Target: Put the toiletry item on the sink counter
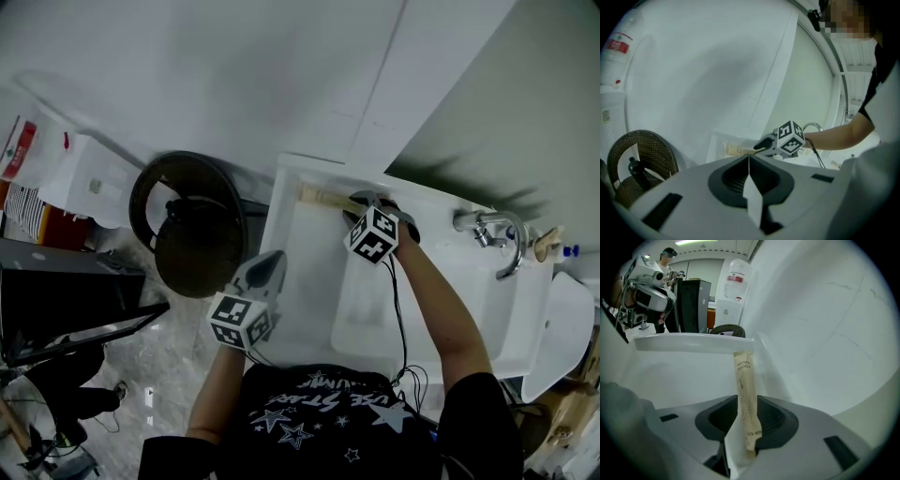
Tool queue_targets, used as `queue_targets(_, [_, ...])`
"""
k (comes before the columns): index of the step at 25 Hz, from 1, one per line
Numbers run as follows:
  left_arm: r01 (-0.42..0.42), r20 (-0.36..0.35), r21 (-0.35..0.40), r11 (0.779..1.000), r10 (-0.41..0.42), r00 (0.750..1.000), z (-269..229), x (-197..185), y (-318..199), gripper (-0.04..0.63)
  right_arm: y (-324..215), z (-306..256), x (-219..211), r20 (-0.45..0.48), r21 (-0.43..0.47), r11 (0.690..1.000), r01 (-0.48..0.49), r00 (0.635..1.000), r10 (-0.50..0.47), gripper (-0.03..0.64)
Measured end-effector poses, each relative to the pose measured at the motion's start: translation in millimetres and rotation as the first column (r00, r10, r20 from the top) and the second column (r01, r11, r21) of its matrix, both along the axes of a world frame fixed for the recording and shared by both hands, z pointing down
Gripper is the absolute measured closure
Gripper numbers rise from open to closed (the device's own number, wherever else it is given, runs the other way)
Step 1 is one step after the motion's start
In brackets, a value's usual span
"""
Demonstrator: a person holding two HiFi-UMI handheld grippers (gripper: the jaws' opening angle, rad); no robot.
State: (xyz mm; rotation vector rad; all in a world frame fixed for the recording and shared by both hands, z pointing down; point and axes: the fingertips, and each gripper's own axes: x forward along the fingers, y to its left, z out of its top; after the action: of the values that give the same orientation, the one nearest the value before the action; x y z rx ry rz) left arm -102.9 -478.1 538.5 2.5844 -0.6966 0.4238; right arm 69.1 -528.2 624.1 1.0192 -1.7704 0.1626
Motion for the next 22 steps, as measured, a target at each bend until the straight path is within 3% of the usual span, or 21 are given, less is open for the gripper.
queue_targets(10, [0.001, 0.001, 0.011, 1.0, -0.001, 1.0, -7.1, 0.9, 10.0, 0.575, 12.5, -19.0, -3.6, 0.042, 0.052, 0.998, -0.036, 0.999, 0.034, 0.479])
queue_targets(22, [0.032, -0.011, 0.063, 0.998, -0.031, 0.999, -32.2, 10.1, 39.5, 0.575, 55.5, -75.4, -1.1, 0.188, 0.214, 0.965, -0.152, 0.976, 0.112, 0.517])
